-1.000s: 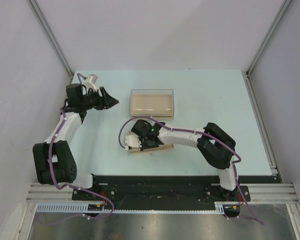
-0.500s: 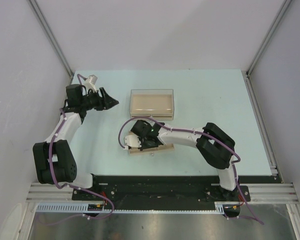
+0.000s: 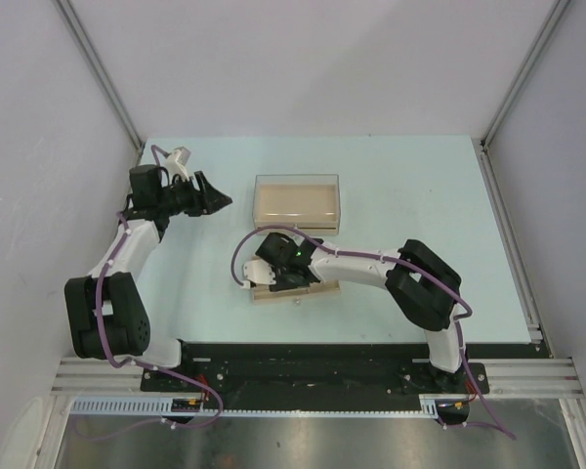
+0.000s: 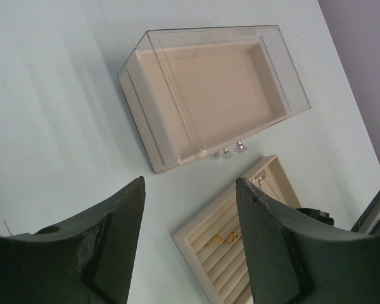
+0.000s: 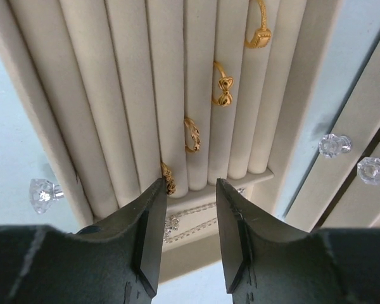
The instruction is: Organize the mixed jewelry
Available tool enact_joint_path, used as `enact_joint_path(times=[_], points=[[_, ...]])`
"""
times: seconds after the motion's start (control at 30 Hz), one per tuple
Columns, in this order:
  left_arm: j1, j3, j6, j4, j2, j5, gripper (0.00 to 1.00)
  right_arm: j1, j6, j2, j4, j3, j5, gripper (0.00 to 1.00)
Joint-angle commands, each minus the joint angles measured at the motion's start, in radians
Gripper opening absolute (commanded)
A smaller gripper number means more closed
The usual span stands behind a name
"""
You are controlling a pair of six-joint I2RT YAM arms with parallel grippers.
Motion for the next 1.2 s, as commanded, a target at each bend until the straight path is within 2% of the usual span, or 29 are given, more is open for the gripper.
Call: enact_joint_path(times=[0.0,0.2,0.57,0.83,1.17], points=[[0.011,0.008,0.024,0.016,0.01,0.029,0.64,-0.006,0.022,-0.071,0.003,-0.002,0.012,0.42],[0.01,0.012,0.035,0.013,0.007,0.025,0.64,-0.012,0.033,-0.105,-0.003,-0.002,0.0,0.51],[0.011,0.043,0.065,-0.013,-0.002,0.015,0.64,-0.049,0.129,-0.211,-0.157,0.05,-0.164,0.52],[0.011,0.066,0.07,-0.021,0.008,0.011,0.65,-0.123,0.163,-0.272,-0.281,0.043,-0.331,0.53],[0.011,0.075,0.064,-0.032,0.011,0.022,0.67,-0.121,0.133,-0.226,-0.282,0.013,-0.379,0.53]])
